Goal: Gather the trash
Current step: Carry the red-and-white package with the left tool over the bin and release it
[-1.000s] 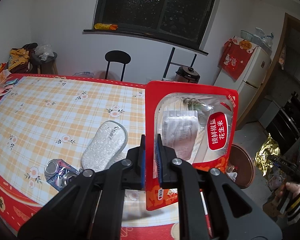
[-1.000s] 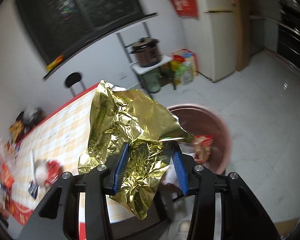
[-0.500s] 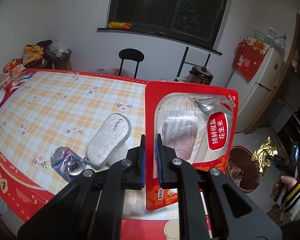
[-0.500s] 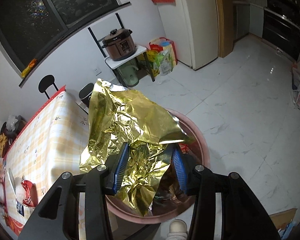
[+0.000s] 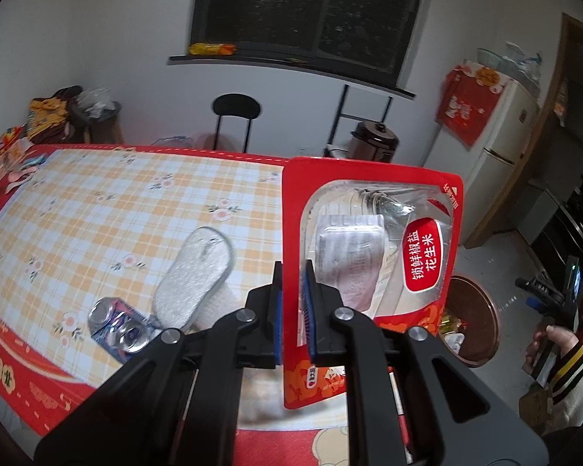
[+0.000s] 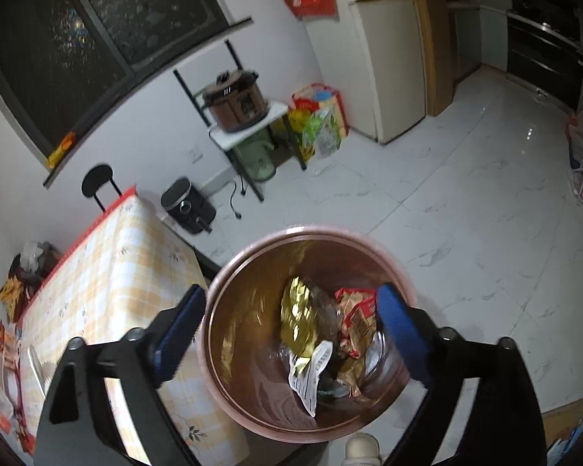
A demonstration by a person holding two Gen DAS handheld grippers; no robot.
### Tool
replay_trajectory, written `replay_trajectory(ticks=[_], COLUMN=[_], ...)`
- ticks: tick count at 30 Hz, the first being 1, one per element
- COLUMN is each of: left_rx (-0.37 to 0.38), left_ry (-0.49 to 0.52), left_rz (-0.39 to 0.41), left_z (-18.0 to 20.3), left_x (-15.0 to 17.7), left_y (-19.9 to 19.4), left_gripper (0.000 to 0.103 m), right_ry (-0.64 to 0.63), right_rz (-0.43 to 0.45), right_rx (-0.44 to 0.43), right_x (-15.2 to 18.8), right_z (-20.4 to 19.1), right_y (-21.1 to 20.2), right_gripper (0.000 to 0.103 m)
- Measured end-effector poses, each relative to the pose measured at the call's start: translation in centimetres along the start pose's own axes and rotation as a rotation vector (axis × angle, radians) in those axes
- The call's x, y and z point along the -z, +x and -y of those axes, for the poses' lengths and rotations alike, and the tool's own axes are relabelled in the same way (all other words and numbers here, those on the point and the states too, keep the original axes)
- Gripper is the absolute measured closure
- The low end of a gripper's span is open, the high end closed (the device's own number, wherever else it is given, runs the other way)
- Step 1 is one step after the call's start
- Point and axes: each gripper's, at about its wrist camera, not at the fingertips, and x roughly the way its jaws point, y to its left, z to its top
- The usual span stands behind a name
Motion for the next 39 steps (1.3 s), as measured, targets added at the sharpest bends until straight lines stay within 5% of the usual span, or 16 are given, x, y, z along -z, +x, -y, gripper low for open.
replay_trajectory(ticks=[18,27,39], left_rx=[0.271,0.413,0.458], left_ry=[0.205,0.301,0.381], left_rz=[-0.011,-0.048,-0.184], left_z=[12.4,22.3,32.1], left_x=[-2.2,-1.2,2.4], left_y=[4.2,7.8,15.8], left_gripper=[0.091,0.090,0.090], right_ry=[-0.033,-0.026,0.049], right_rz=[0.265,0.288,0.283], right_rx=[0.098,0.179,0.284], right_x=[-2.5,-2.6,-0.3], right_z=[4.0,9.4,17.1], right_y=[-13.3,-16.9,-19.6], right_gripper=[0.005,0.005,0.005])
